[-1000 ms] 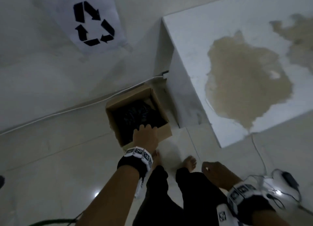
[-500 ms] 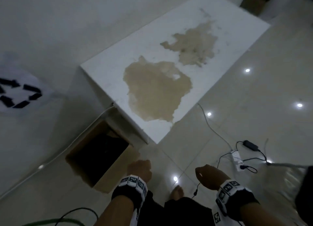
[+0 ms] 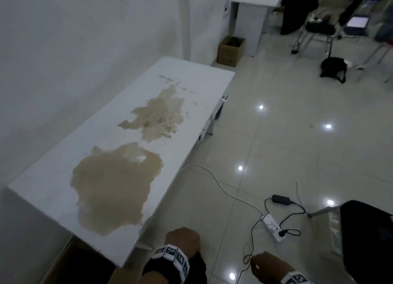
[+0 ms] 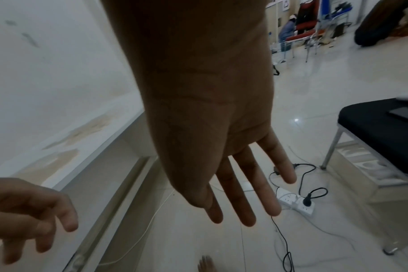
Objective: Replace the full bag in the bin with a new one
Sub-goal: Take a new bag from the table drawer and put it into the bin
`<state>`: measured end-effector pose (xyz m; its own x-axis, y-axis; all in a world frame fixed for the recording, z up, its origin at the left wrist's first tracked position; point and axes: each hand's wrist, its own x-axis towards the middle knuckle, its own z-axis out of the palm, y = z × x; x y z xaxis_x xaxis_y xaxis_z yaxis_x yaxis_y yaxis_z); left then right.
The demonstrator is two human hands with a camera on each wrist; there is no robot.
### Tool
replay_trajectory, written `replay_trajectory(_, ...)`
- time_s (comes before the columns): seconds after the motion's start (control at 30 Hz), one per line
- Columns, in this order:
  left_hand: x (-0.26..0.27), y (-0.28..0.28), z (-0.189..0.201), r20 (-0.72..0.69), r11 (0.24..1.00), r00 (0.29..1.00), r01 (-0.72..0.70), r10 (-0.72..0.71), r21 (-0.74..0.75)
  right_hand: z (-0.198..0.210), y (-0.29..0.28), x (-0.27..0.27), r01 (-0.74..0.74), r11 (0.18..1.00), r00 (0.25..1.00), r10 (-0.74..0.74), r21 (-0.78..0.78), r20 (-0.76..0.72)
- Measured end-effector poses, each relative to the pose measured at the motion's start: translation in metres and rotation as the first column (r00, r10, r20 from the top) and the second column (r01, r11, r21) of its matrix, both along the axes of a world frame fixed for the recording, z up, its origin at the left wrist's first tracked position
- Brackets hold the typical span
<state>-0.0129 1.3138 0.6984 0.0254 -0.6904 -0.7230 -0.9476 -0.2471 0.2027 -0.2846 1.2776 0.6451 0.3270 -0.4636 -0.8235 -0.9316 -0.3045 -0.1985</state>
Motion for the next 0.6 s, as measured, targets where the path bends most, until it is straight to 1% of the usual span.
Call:
replay_trajectory(0.1,-0.005,-0.053,-0.001,-0.005,0.999,0.999,0.044,-0.044,-0.017,-0.012,-0.032,-0.009,0.083,0.997,0.996,-0.083,0.010,0.017)
replay_trajectory(0.2,0.004,-0.107,-0.014,-0.021,0.998,0.998,0.057,-0.057,0.024,-0.015,-0.073,-0.011,0.141,0.990,0.990,-0.142,-0.028,-0.015)
replay_trajectory(0.3,0.027,-0.164,-0.022,-0.033,0.996,0.998,0.059,-0.057,0.064,-0.010,-0.125,-0.007,0.165,0.986,0.986,-0.164,-0.031,0.033)
replay_trajectory(0.5,0.061,-0.263,-0.025,-0.052,0.992,0.998,0.045,-0.039,0.117,0.009,-0.221,0.005,0.164,0.987,0.987,-0.163,-0.007,0.010)
replay_trajectory(0.6,0.067,-0.301,-0.031,-0.007,0.980,0.996,0.087,-0.087,0.177,0.012,-0.267,0.004,0.146,0.989,0.989,-0.146,0.001,0.002)
